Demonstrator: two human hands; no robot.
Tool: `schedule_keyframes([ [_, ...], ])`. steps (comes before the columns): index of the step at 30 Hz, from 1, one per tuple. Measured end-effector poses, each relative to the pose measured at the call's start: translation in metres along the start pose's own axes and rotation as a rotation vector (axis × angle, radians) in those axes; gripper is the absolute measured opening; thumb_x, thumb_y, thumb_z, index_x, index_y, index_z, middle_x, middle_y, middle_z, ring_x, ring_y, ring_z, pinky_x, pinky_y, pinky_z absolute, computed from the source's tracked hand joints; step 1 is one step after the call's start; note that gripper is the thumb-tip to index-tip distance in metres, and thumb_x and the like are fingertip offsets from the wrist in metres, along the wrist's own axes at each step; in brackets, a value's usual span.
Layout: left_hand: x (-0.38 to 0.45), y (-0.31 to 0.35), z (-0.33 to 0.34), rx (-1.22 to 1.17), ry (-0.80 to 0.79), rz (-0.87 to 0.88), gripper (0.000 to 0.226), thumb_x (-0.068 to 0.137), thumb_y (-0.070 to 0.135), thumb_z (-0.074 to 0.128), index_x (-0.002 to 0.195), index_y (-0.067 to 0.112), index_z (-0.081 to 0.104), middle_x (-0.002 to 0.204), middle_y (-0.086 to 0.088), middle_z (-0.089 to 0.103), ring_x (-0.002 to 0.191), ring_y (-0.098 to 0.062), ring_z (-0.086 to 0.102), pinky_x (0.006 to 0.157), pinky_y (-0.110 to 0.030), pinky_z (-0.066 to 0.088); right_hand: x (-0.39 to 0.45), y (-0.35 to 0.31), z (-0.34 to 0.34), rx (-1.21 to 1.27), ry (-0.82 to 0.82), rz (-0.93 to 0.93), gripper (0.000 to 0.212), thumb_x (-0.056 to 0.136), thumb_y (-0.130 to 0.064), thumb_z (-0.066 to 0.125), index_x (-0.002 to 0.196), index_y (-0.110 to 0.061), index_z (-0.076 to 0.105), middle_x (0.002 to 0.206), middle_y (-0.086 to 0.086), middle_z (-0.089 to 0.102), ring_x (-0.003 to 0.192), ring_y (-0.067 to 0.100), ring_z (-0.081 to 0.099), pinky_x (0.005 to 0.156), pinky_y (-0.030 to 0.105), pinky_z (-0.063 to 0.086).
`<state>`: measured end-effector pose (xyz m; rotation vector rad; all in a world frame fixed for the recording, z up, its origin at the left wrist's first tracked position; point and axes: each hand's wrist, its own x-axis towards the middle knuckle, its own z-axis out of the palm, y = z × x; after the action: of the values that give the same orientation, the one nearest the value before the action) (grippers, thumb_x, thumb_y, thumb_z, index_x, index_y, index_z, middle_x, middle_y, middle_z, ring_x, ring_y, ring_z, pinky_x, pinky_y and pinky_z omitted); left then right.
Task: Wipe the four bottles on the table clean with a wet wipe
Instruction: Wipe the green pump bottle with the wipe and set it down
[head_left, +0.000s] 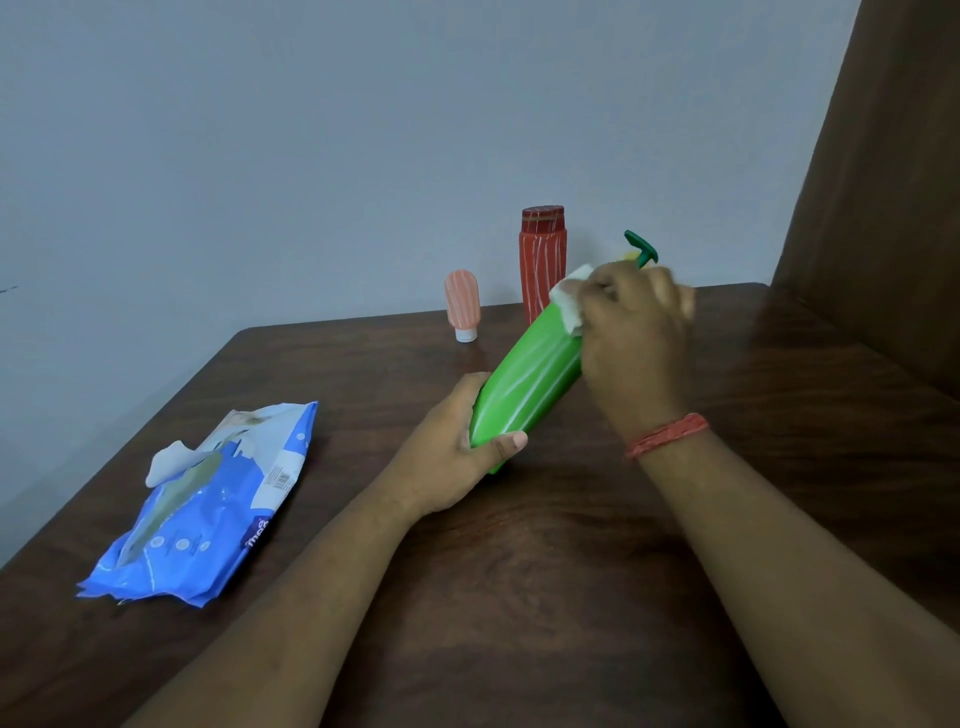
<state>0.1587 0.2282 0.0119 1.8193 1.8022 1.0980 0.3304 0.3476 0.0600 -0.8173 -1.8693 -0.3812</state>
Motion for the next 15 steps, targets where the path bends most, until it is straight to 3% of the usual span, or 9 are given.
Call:
schedule_keyframes([
  [2, 0.001, -0.002, 0.000, -0.002, 0.005, 0.000, 0.055, 0.093, 0.040, 0.069, 0.138, 0.027, 0.041, 0.114, 0.006, 0.059, 0.101, -0.010, 0.060, 0.082, -0.029, 0.052, -0.001, 0.000, 0.000, 0.032, 0.036, 0.059, 0.032, 0.085, -0.005, 0.057, 0.110, -0.017, 0.072, 0.105, 0.004, 0.063, 0.098, 0.025, 0.045, 0.083, 0.039, 0.034],
  [6, 0.001, -0.002, -0.002, -0.048, 0.016, -0.038, 0.054, 0.093, 0.039, 0.068, 0.138, 0.030, 0.038, 0.117, 0.010, 0.058, 0.104, -0.005, 0.058, 0.081, -0.023, 0.048, -0.012, -0.012, 0.006, 0.044, -0.086, -0.201, 0.031, 0.083, -0.005, 0.061, 0.110, -0.016, 0.072, 0.104, 0.003, 0.064, 0.096, 0.027, 0.052, 0.084, 0.041, 0.036],
  [11, 0.002, -0.006, -0.001, -0.052, 0.010, -0.037, 0.061, 0.088, 0.050, 0.067, 0.139, 0.031, 0.038, 0.120, 0.008, 0.058, 0.108, -0.009, 0.059, 0.090, -0.032, 0.052, -0.009, -0.001, 0.007, 0.130, 0.044, 0.033, 0.028, 0.089, -0.009, 0.050, 0.108, -0.008, 0.071, 0.098, 0.010, 0.063, 0.090, 0.029, 0.054, 0.078, 0.044, 0.046],
  [15, 0.001, -0.006, -0.002, -0.098, 0.012, -0.049, 0.068, 0.082, 0.057, 0.063, 0.140, 0.031, 0.037, 0.122, 0.008, 0.057, 0.109, -0.009, 0.058, 0.090, -0.032, 0.052, -0.016, -0.005, 0.009, 0.211, -0.094, -0.206, 0.027, 0.092, -0.009, 0.052, 0.109, -0.009, 0.072, 0.094, 0.008, 0.062, 0.087, 0.028, 0.057, 0.072, 0.046, 0.048],
])
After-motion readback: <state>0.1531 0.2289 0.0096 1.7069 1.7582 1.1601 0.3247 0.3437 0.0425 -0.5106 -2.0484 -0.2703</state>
